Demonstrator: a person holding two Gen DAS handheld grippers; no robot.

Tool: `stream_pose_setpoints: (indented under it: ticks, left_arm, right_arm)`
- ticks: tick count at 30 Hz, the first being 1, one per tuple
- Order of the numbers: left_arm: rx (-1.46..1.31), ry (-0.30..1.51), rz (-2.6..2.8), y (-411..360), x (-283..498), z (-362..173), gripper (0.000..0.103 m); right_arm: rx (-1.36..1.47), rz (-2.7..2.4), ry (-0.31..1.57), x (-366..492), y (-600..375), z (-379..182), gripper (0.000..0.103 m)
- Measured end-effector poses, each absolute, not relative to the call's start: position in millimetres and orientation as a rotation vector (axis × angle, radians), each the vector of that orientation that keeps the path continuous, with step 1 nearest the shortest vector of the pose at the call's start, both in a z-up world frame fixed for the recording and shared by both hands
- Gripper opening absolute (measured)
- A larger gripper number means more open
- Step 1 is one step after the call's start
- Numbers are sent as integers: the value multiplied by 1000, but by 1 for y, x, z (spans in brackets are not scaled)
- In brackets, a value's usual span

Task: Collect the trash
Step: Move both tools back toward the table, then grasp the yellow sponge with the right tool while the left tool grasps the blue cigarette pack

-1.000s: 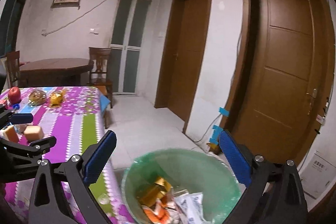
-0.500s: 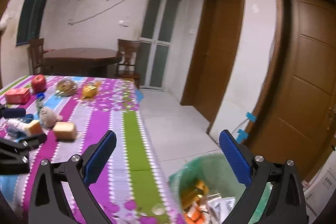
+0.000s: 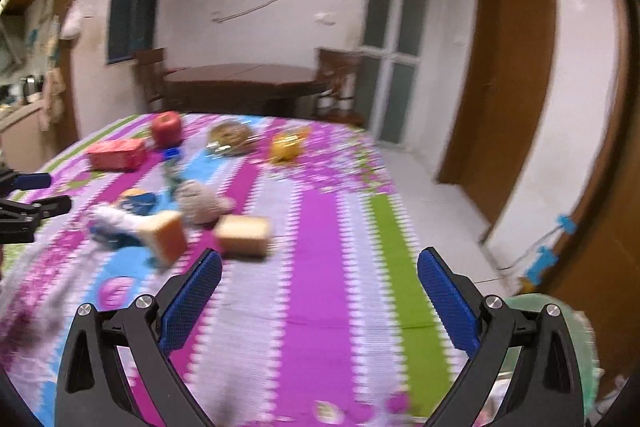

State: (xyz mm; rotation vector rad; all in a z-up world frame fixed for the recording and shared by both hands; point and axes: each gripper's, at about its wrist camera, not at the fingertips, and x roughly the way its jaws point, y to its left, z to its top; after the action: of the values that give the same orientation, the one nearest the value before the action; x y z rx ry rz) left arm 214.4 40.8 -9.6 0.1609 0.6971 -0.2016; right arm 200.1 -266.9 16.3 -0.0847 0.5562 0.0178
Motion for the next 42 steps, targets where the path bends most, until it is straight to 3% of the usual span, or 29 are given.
stream_pose_setpoints:
  ticks: [2,6,14,16,18,21,31,42]
  left_arm:
    - [144,709,-174,57,214,-13,76]
    - [84,749,-179,76,216,-20,76]
    - [149,735,-282,68,216,-21,76]
    - [167,737,-292,64,216,-23,76]
    - [190,743,-318,60,216,-26,76]
    - [239,744,-365,50,219,-29,76]
    - [64,742,-497,41,261,14,79]
    - [91,1076,-366,-21,346,-55,79]
  right_arm:
    - [-55,106,594,210,-254,12,96]
    - [-30,289,674,229,-216,5,80]
    - [22,314,794,291,-164,-22,76]
    - [65,307,841,304,-162,-31,70]
    - [107,311,879,315,-161,-40,51]
    - [181,341,890,321,-167,-45,43]
    - [297,375,787,265,-206,-19,39]
    - [357,358,792,221,-232,-28,39]
